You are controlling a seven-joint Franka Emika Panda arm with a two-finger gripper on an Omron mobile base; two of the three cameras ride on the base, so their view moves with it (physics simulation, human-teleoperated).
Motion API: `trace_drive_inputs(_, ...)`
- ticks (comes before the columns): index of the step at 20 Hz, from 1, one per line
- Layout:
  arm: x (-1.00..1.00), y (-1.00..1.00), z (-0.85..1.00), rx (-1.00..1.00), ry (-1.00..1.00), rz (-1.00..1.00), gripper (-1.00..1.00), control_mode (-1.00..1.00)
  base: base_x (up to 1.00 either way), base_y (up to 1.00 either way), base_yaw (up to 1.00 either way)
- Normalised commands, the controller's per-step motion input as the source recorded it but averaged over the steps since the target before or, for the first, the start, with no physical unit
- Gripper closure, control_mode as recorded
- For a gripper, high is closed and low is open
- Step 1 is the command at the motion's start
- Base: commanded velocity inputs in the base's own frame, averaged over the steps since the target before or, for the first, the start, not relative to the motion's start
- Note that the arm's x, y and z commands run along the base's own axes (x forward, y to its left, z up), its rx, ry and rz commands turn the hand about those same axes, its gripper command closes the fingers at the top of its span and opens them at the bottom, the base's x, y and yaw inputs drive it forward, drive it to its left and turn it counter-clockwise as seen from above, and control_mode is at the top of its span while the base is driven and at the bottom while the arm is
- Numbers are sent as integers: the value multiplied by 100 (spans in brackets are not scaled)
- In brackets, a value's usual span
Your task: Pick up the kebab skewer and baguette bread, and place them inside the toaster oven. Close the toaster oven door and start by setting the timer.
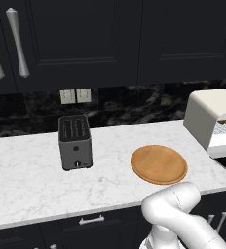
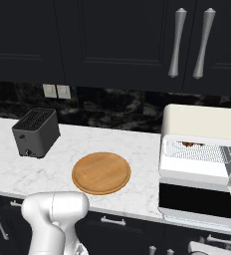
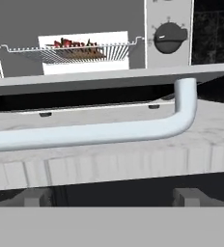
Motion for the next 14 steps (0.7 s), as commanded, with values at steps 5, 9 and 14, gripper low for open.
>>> trace_drive_inputs(5,38,12,-6,0,0,0,-100,-100,0,0,0)
trace_drive_inputs(9,37,1,0,0,0,0,-100,-100,0,0,0)
trace_drive_inputs(14,31,2,0,0,0,0,-100,-100,0,0,0)
